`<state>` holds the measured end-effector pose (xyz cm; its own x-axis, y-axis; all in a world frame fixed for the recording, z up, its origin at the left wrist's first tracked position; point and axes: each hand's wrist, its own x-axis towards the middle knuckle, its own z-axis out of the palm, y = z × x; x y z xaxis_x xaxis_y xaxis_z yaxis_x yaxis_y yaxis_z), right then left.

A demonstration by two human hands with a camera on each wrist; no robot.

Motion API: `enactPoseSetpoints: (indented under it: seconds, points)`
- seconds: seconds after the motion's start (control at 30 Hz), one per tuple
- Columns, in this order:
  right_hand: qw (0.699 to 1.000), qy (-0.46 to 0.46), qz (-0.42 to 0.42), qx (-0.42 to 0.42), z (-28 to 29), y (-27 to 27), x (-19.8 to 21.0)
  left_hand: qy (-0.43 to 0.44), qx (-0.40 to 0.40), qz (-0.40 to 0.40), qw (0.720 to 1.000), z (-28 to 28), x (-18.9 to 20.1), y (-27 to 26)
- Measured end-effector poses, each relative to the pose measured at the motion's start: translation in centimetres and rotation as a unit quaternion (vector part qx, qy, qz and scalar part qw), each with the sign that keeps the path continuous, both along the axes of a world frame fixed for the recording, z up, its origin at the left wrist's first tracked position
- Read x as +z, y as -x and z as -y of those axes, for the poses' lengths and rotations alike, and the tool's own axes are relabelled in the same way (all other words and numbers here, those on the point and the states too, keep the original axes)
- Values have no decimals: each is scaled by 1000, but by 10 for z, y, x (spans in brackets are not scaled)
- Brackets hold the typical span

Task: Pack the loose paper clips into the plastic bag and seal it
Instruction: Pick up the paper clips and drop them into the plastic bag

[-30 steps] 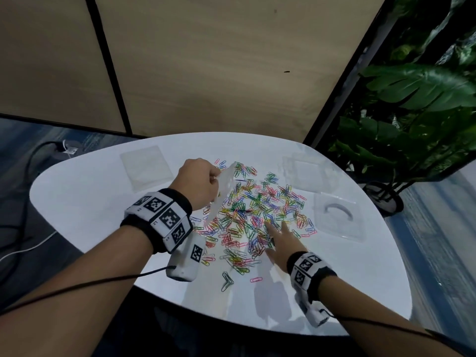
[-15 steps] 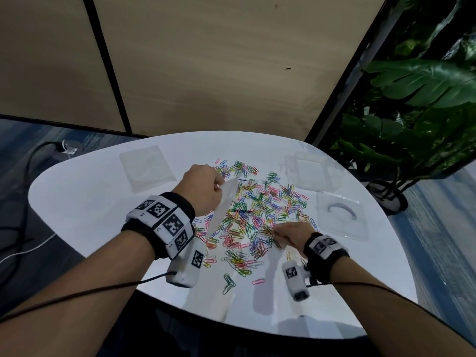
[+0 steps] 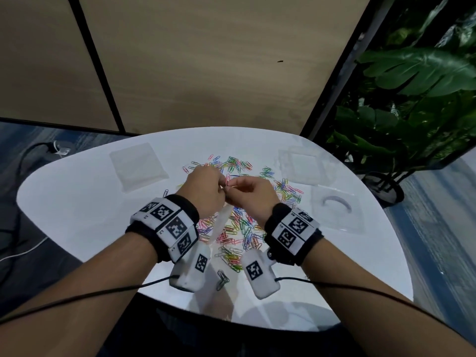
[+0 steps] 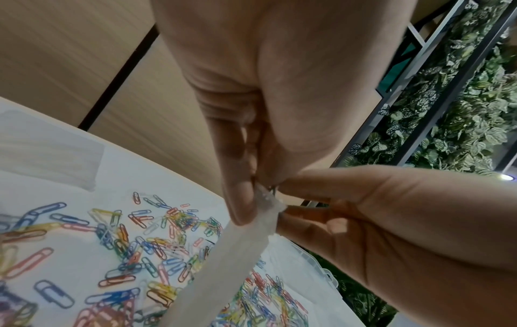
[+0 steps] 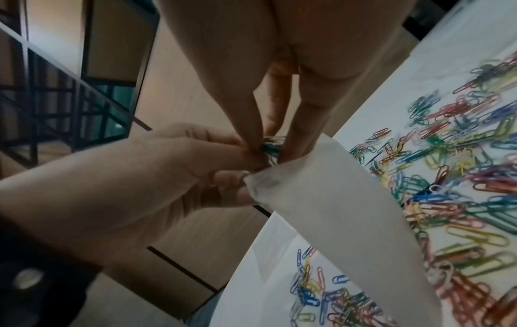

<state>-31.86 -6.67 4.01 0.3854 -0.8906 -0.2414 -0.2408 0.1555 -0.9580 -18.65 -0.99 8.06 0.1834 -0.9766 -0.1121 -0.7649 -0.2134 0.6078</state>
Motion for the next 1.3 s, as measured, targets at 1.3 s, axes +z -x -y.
enactPoseSetpoints:
  seconds: [1.3]
  points:
    - [974,-106,-199,-33,32,79,-89,5,58,28,998,-16,11,-39]
